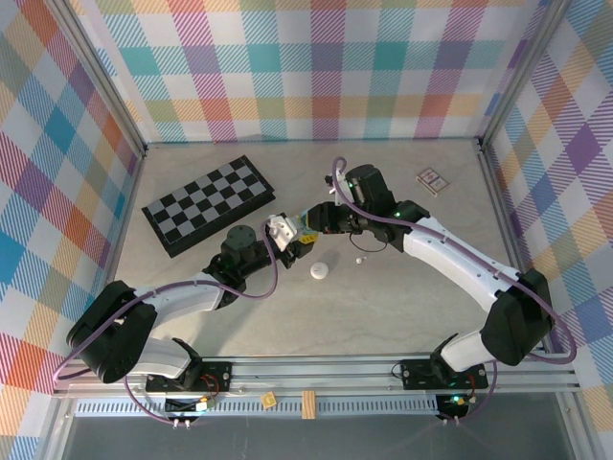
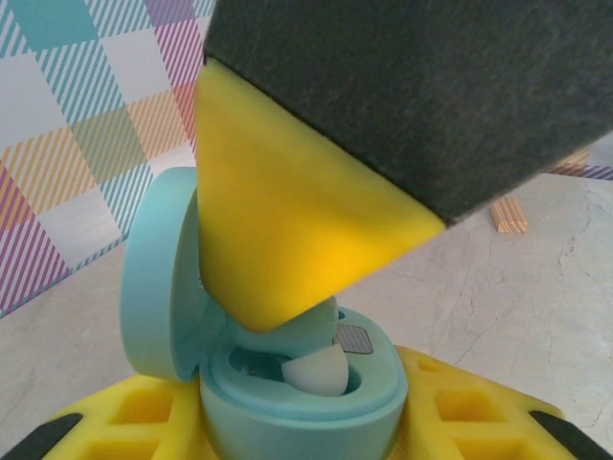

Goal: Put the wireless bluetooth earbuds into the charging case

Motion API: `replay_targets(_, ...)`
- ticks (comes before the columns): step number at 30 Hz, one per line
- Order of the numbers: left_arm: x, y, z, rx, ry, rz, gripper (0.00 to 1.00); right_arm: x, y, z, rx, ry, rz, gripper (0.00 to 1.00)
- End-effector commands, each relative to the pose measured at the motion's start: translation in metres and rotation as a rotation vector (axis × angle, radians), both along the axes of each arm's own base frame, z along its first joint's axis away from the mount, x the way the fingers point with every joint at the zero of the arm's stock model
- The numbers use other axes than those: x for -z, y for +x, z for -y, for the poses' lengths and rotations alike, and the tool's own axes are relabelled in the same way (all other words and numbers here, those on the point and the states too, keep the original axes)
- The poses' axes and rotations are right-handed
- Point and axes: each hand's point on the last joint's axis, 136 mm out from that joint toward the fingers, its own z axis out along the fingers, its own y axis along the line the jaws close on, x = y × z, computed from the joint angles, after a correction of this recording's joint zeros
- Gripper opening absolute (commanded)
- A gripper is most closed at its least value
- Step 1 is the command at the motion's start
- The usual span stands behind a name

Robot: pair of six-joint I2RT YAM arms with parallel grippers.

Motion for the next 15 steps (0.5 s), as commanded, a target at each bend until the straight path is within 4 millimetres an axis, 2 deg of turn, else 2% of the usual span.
replay_targets(1, -0.028, 0.003, 0.007, 0.004, -0.052, 0.066, 0.37, -0.003, 0.004, -0.005, -0.004, 0.021, 0.010, 0.20)
replay_targets(9, -0.031, 0.009, 0.011, 0.000, -0.071, 0.052, 0.37, -0.003, -0.003, -0.006, -0.031, 0.031, -0.012, 0.24)
replay_targets(15, -0.032, 0.008, 0.010, 0.001, -0.074, 0.052, 0.37, -0.015, -0.003, 0.013, 0.027, -0.017, 0.057, 0.37)
